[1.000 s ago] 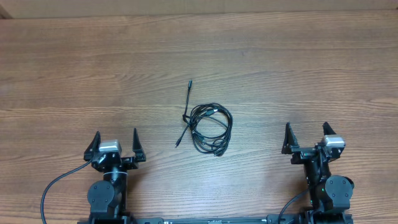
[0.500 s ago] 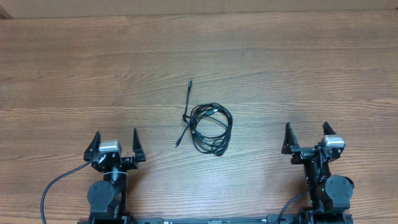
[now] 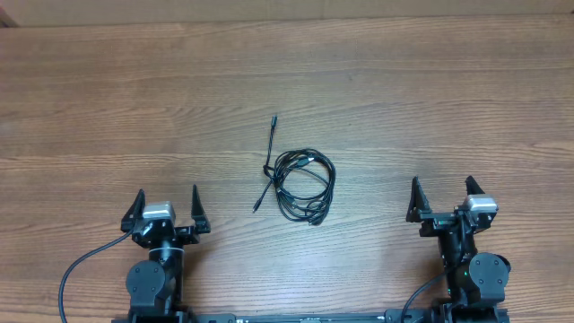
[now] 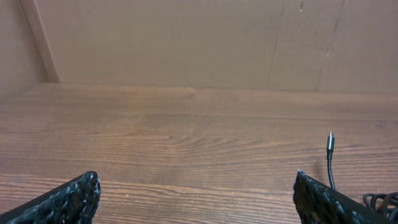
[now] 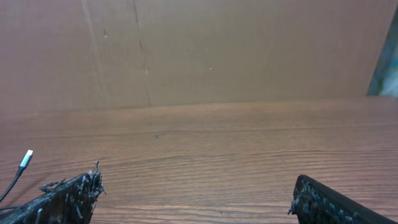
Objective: Untangle cables
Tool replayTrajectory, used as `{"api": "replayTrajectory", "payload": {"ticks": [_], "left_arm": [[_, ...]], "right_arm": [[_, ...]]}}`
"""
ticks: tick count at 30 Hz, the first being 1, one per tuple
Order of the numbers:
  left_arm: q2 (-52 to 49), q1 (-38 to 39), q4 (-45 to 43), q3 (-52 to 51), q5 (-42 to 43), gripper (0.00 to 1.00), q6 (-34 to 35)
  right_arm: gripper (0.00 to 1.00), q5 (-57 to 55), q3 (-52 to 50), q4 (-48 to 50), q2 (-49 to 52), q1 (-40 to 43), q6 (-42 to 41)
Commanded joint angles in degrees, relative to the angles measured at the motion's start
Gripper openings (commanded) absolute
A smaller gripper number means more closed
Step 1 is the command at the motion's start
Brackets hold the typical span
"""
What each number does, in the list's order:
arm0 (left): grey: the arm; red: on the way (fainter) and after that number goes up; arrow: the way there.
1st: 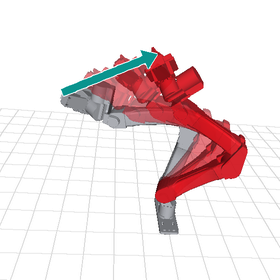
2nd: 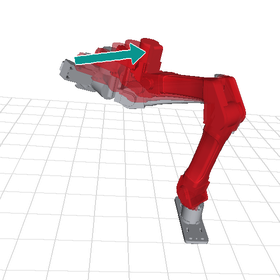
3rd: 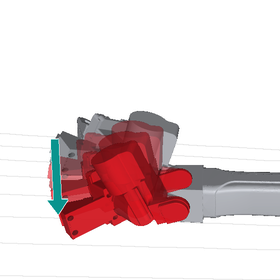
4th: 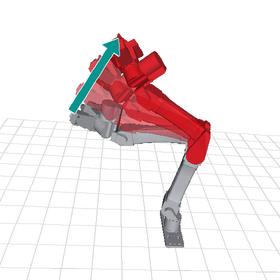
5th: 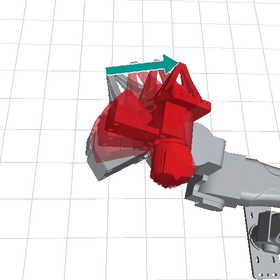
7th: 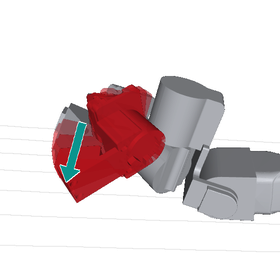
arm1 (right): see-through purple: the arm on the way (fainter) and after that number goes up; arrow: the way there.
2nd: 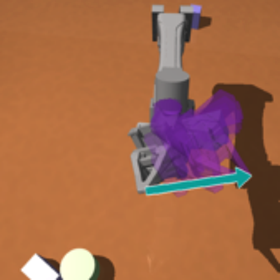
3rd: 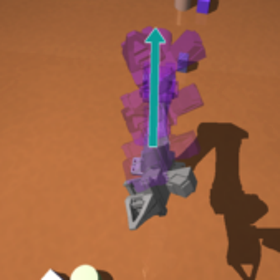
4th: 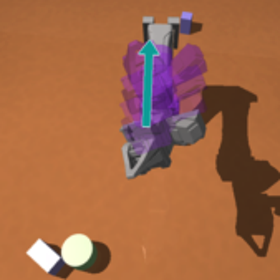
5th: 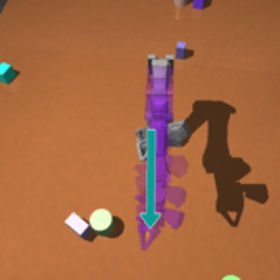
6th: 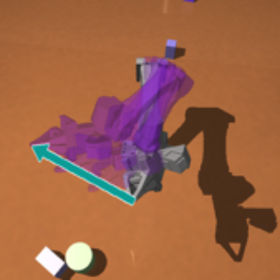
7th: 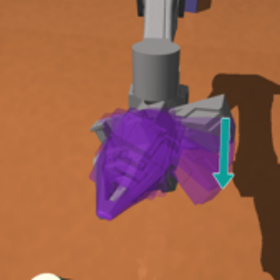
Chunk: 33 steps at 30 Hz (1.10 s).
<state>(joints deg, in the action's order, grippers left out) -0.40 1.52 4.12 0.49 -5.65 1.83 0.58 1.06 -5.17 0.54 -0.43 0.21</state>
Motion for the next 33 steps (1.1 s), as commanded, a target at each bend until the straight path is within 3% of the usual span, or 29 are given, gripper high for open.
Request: {"api": "replayTrajectory", "payload": {"ticks": [1, 27, 33], "left_arm": [[-0.2, 0.4, -0.1, -0.2, -0.8, 1.0, 1.1], [-0.2, 0.4, -0.1, -0.2, -0.9, 1.0, 0.9], [-0.2, 0.4, -0.1, -0.2, -0.9, 1.0, -2.6]], "right_arm": [[1.0, -0.7, -0.6, 0.3, 0.1, -0.2, 0.0], [1.0, -0.7, -0.6, 0.3, 0.1, -0.2, 0.0], [1.0, -0.7, -0.6, 0.3, 0.1, -0.2, 0.0]]}}
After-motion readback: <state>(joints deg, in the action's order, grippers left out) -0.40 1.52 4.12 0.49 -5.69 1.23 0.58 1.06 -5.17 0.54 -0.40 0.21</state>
